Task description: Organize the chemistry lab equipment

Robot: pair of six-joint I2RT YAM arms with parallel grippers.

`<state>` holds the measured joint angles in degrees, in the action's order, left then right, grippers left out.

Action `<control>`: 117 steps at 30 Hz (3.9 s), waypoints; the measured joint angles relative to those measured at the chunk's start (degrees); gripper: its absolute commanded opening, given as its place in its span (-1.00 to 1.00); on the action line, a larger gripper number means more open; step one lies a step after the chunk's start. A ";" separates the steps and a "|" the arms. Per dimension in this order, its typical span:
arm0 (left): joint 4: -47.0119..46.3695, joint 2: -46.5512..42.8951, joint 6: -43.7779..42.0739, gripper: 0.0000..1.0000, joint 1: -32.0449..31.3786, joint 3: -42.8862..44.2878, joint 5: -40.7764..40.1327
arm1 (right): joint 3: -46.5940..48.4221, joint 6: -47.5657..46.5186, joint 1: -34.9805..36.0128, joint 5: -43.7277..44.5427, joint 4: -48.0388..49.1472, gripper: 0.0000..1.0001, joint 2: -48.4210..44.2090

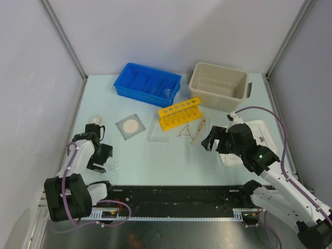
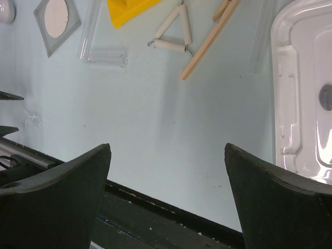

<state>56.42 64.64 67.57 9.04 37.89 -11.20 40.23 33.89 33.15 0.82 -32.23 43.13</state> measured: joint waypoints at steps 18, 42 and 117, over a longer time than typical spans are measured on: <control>1.16 6.01 3.87 0.54 -1.97 -1.49 3.93 | -0.04 0.00 0.00 0.02 0.39 0.92 0.59; 0.35 8.70 5.33 -0.08 -4.11 -2.10 4.31 | -0.61 0.04 0.00 -0.04 1.27 0.92 0.35; -26.71 43.17 -64.30 -0.23 -27.15 56.00 0.17 | -0.63 -0.15 -1.53 -0.02 1.18 0.91 -1.36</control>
<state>29.71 107.81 3.27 -18.11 93.89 -11.03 39.59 33.74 31.62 0.80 -31.05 41.78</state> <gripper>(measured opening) 0.394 0.959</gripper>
